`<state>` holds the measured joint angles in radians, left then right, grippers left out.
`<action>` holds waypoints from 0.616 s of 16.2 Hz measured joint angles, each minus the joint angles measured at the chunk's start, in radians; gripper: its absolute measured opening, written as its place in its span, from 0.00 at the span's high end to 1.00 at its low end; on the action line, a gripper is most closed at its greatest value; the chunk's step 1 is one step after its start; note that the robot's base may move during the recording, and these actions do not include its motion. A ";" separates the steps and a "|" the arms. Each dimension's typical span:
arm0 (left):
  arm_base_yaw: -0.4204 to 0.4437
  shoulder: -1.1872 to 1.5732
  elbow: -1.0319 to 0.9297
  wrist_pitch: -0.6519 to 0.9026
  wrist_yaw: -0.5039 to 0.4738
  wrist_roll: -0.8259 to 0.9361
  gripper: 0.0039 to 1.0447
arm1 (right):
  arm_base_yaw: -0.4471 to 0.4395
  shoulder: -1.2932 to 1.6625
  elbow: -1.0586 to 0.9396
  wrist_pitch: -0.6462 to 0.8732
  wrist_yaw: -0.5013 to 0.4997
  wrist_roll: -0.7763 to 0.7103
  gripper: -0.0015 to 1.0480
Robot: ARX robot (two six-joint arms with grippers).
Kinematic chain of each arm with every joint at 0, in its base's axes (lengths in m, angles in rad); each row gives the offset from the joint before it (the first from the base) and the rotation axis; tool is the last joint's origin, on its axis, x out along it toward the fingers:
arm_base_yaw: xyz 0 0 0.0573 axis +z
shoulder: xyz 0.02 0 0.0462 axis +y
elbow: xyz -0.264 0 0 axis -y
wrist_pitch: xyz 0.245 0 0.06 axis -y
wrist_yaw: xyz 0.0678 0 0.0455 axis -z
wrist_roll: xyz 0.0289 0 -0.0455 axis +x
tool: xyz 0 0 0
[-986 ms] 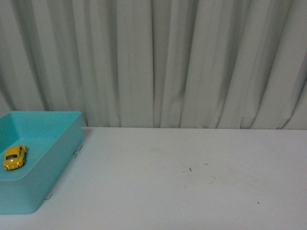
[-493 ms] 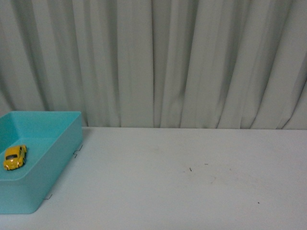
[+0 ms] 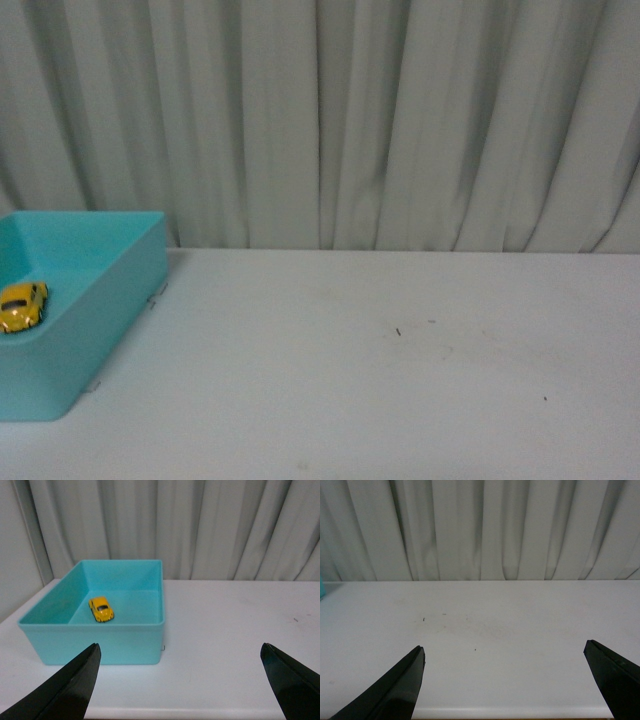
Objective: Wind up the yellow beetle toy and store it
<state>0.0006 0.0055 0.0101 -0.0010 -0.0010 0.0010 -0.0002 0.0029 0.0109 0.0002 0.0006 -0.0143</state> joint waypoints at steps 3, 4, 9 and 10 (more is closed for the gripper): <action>0.000 0.000 0.000 -0.002 0.001 0.000 0.06 | 0.000 0.000 0.000 -0.004 0.000 0.000 0.06; 0.000 0.000 0.000 -0.002 0.001 0.000 0.06 | 0.000 0.000 0.000 -0.005 0.000 0.000 0.06; 0.000 0.000 0.000 -0.002 -0.001 -0.001 0.06 | 0.000 0.000 0.000 -0.003 0.000 0.000 0.06; 0.000 0.000 0.000 -0.002 0.000 -0.001 0.06 | 0.000 0.000 0.000 -0.003 0.000 0.000 0.06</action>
<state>0.0006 0.0059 0.0101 -0.0032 -0.0006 0.0002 -0.0002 0.0029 0.0109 -0.0025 0.0002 -0.0143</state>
